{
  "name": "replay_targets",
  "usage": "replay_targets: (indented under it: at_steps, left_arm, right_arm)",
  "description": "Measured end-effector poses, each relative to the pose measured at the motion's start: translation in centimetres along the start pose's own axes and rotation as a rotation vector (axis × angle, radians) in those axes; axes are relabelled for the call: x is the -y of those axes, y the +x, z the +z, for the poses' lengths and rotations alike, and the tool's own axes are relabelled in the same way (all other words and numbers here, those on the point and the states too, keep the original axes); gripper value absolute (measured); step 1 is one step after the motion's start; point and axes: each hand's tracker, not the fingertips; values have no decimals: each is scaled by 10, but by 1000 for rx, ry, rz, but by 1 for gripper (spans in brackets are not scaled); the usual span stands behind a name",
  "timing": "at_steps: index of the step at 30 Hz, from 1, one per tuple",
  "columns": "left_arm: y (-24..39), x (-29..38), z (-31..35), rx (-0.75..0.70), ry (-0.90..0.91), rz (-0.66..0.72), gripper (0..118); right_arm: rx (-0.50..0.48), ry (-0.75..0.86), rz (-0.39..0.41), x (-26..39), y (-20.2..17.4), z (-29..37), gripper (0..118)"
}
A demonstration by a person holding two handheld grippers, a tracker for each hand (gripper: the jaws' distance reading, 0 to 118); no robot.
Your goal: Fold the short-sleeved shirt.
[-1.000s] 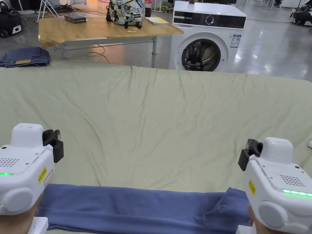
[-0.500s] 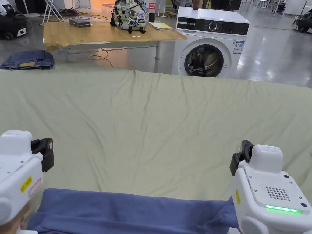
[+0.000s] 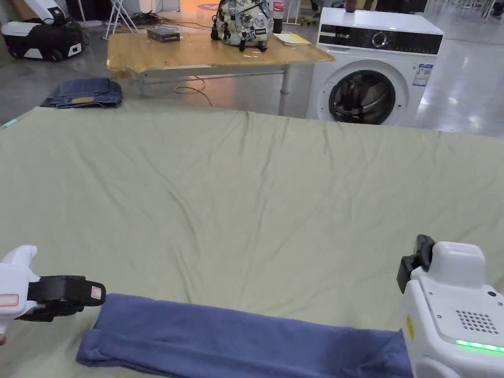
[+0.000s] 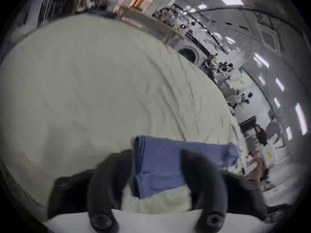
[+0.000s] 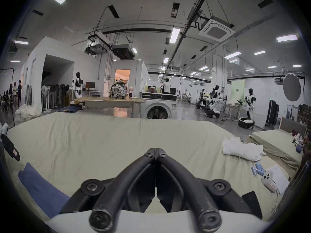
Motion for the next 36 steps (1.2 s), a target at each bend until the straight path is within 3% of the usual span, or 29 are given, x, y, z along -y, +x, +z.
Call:
replay_targets:
  at_steps: [1, 6, 14, 16, 17, 18, 19, 36]
  left_arm:
    - [-7, 3, -2, 28, -31, 31, 90]
    - [-40, 11, -22, 87, -71, 125, 90]
    - [-50, 30, -56, 389, -80, 309, 88]
    - [-40, 33, -68, 361, -100, 279, 66]
    - [-39, 33, -72, 327, -120, 254, 48]
    - [-36, 34, -76, 283, -148, 215, 20]
    - [-32, 36, -81, 238, -165, 187, 8]
    - [5, 7, -29, 113, -55, 88, 3]
  right_arm:
    - [-2, 2, 0, 1, -1, 0, 0]
    - [-15, -10, -5, 3, -5, -1, 0]
    - [-23, -23, 5, 6, -11, -1, 0]
    - [-23, -25, 6, 7, -12, -3, 0]
    - [-22, -25, 5, 8, -12, -3, 0]
    - [-21, -26, 4, 8, -12, -3, 0]
    - [-20, -31, 2, 8, -12, -4, 0]
    - [-9, -39, 17, 8, -2, -11, 0]
